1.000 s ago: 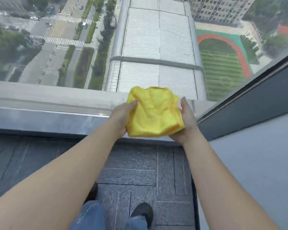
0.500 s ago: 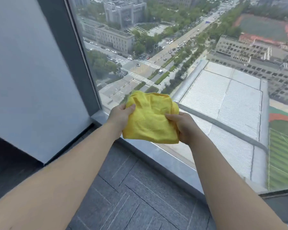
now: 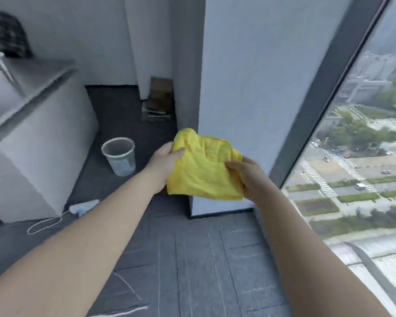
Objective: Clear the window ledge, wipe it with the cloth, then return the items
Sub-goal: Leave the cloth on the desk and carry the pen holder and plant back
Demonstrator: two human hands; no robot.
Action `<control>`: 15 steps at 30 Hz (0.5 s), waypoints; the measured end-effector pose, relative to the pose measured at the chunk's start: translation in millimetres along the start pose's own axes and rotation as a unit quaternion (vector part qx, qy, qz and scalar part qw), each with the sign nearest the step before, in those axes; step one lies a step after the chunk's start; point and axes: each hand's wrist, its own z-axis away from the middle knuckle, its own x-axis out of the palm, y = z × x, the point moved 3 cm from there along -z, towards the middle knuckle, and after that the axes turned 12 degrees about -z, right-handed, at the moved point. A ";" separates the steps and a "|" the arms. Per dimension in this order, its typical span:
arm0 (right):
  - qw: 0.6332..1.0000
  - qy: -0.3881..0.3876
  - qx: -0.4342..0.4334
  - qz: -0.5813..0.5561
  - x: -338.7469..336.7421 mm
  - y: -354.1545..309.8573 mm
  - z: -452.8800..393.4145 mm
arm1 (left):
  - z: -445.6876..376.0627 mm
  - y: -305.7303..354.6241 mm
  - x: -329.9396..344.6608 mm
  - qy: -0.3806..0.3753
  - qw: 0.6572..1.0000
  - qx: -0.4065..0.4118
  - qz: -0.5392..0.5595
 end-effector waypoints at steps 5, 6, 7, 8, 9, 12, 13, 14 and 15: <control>0.989 -0.125 0.013 0.073 131.8 6.9 -34.1 | 9.4 3.1 -127.7 0.115 0.993 -0.010 0.016; 0.985 -0.146 0.015 0.086 156.7 10.1 -37.7 | 13.4 2.8 -150.2 0.140 0.990 -0.011 0.017; 0.981 -0.167 0.018 0.098 180.8 14.5 -40.9 | 18.1 1.7 -171.7 0.165 0.986 -0.013 0.019; 0.976 -0.187 0.021 0.108 204.1 19.3 -43.3 | 22.7 -0.1 -192.4 0.189 0.982 -0.015 0.021; 0.971 -0.205 0.024 0.117 226.5 25.0 -45.6 | 27.7 -2.5 -212.6 0.212 0.977 -0.016 0.023; 0.959 -0.247 0.032 0.132 292.3 43.4 -51.1 | 38.8 -11.9 -272.1 0.267 0.963 -0.012 0.027; 0.956 -0.256 0.033 0.139 314.0 51.5 -54.1 | 40.8 -16.9 -292.4 0.280 0.960 -0.013 0.026; 0.952 -0.267 0.036 0.144 335.7 59.9 -56.8 | 42.1 -22.8 -313.3 0.293 0.956 -0.015 0.025; 0.949 -0.277 0.039 0.147 357.8 68.7 -60.3 | 42.4 -28.4 -334.3 0.303 0.952 -0.019 0.028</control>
